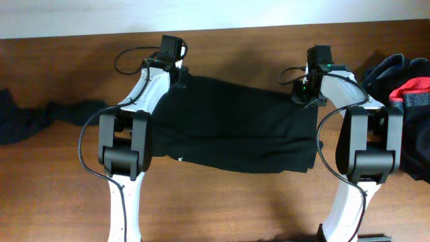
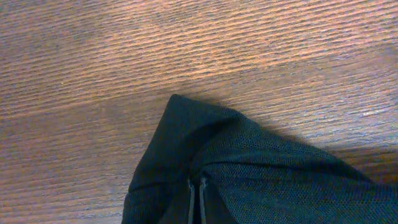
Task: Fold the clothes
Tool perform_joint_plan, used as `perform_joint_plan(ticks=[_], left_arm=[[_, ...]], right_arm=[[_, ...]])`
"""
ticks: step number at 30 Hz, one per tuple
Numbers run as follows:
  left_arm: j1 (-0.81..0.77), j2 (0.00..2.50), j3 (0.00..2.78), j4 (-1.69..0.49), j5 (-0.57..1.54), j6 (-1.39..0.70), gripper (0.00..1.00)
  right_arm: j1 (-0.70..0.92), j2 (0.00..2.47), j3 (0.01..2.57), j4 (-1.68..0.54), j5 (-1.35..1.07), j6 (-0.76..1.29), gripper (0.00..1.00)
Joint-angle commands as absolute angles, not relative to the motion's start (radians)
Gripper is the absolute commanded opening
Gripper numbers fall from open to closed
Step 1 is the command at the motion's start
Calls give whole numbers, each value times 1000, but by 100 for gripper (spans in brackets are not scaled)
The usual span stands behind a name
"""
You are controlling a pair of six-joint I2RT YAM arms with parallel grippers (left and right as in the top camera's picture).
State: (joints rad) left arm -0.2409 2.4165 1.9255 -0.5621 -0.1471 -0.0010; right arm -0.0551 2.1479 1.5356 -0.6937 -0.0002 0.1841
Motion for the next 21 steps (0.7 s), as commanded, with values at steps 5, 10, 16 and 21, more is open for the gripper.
perform_joint_plan(ticks=[5,10,16,21], left_arm=[[-229,2421,2057,-654,-192,-11,1],[-226,2421,2186,-806,-236,-12,1],[-226,2421,2305,-1015,-233,-12,0],[-224,2421,2346,-1177,-233,-13,1]], right_arm=[[-47,2160,1612,-730,5,160,4],[-47,2144,1705,-834,4,161,4],[-46,2142,1828,-1006,-32,160,4],[-46,2142,1871,-1143,-45,161,4]])
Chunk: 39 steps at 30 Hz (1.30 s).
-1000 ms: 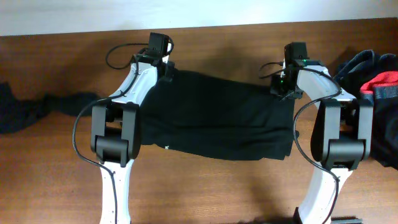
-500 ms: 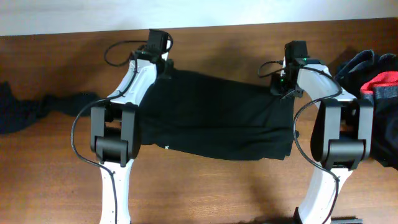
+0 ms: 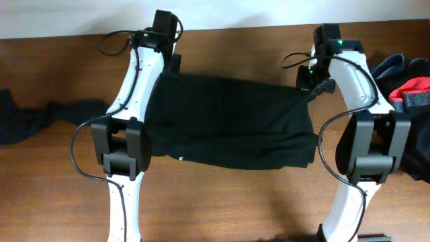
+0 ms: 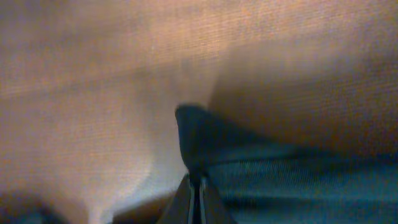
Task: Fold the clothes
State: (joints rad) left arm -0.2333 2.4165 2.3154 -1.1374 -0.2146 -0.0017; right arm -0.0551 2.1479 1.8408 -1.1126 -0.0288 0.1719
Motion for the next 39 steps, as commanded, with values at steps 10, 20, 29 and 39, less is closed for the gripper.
perform_joint_plan(ticks=[10,20,29,39], left_arm=[[-181,2421,2350,-1418,-233,-79,1],[-164,2421,2350,-1543,-224,-109,1],[-216,2422,2350,-1615,-213,-109,0],[-253,2423,2339,-1636,-213,-109,1]], right_arm=[[-46,2142,1873,-1314,-82,161,4],[-47,2142,1873,-1386,-82,162,4],[-47,2142,1872,-1446,-82,165,4],[-46,2142,1805,-1451,-70,165,4]])
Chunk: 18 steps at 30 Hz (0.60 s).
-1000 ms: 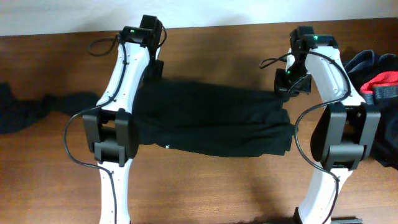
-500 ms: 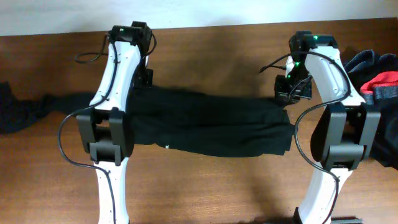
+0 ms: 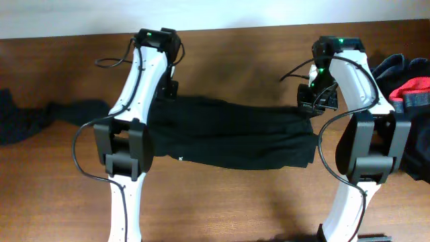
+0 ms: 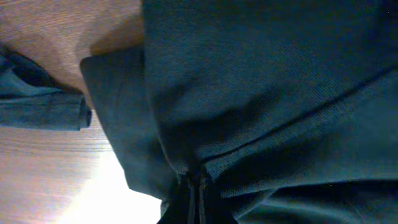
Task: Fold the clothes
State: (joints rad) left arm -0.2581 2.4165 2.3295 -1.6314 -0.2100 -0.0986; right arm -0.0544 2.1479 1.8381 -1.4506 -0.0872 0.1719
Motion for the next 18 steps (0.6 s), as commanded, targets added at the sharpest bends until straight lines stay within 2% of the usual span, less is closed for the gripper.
perform_joint_plan(ticks=[1,14,15,16,17,18], left_arm=[[-253,2423,2334,-1637,-213,-109,0],[-253,2424,2222,-1635,-214,-109,1],[-253,2424,2218,-1636,-214,-109,9],[-253,2424,2215,-1635,-214,-109,42],[-253,2424,2214,-1635,-214,-109,68],[-253,2424,2214,-1634,-214,-109,86]], right_arm=[[-46,2142,1794,-1449,-66,165,4],[-47,2142,1755,-1424,-48,165,4],[-47,2142,1755,-1424,-48,165,4],[-47,2142,1755,-1424,-48,165,6],[-47,2142,1755,-1423,-48,165,27],[-47,2142,1755,-1421,-48,165,45]])
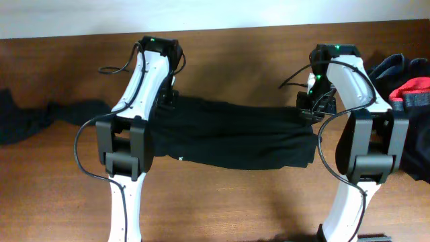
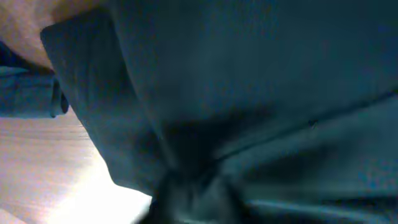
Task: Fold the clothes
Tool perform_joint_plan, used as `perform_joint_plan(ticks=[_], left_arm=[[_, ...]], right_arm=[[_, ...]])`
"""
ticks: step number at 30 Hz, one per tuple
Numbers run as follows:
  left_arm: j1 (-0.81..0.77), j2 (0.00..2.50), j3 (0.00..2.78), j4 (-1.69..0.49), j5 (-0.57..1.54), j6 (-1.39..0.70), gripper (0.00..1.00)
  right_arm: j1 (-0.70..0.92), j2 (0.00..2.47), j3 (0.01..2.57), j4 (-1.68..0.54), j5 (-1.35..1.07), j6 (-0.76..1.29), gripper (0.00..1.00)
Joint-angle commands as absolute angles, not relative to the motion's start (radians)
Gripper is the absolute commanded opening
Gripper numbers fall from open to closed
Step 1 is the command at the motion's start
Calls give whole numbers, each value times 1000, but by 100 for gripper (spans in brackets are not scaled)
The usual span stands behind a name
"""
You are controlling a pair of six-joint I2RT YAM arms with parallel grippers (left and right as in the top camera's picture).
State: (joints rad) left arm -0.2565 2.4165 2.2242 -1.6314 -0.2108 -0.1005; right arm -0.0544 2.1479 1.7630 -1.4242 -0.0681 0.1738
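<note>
A black garment (image 1: 235,138) lies across the middle of the wooden table (image 1: 235,208), its far edge raised and drawn over the lower part. My left gripper (image 1: 166,99) is at the garment's far left corner. My right gripper (image 1: 309,111) is at the far right corner. Both look shut on the cloth. The left wrist view is blurred. Dark cloth (image 2: 249,74) fills it and bunches at the left gripper (image 2: 193,200), whose fingers are hard to make out.
A dark blue piece of clothing (image 1: 40,117) lies at the table's left end, also showing as blue cloth (image 2: 28,93) in the left wrist view. A pile of dark and red clothes (image 1: 410,87) sits at the right edge. A white wall borders the back.
Both grippers have come a little nearer the table's front with the garment's far edge. The visible band of cloth is slightly narrower. The left wrist view has gone blurred.
First the garment lay spread flat with both grippers low at its far corners, the left shut on its corner. Then the corners were lifted off the table. Later the far edge hung over the garment's middle, and now it sits a bit further forward.
</note>
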Motion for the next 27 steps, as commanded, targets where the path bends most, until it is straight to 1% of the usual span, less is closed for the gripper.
perform_joint_plan(ticks=[1,2,3,7,13,16,18,24,27], left_arm=[[-253,2424,2214,-1633,-214,-109,99],[-253,2424,2214,-1628,-214,-112,99],[-253,2424,2214,-1626,-216,-120,99],[-253,2424,2215,-1601,-218,-143,99],[-252,2423,2225,-1571,-218,-152,99],[-249,2423,2255,-1560,-216,-173,99],[-244,2423,2292,-1560,-217,-192,99],[-234,2423,2482,-1574,-203,-197,99],[-235,2423,2606,-1575,-197,-197,99]], right_arm=[[-47,2142,1755,-1419,-48,165,57],[-47,2142,1755,-1416,-48,165,66],[-47,2142,1755,-1412,-48,165,71],[-48,2142,1755,-1403,-49,165,80],[-52,2142,1763,-1398,-68,165,80],[-69,2142,1770,-1386,-137,160,80],[-89,2142,1770,-1373,-207,160,82],[-186,2142,1770,-1335,-445,73,85],[-245,2142,1770,-1346,-476,37,86]])
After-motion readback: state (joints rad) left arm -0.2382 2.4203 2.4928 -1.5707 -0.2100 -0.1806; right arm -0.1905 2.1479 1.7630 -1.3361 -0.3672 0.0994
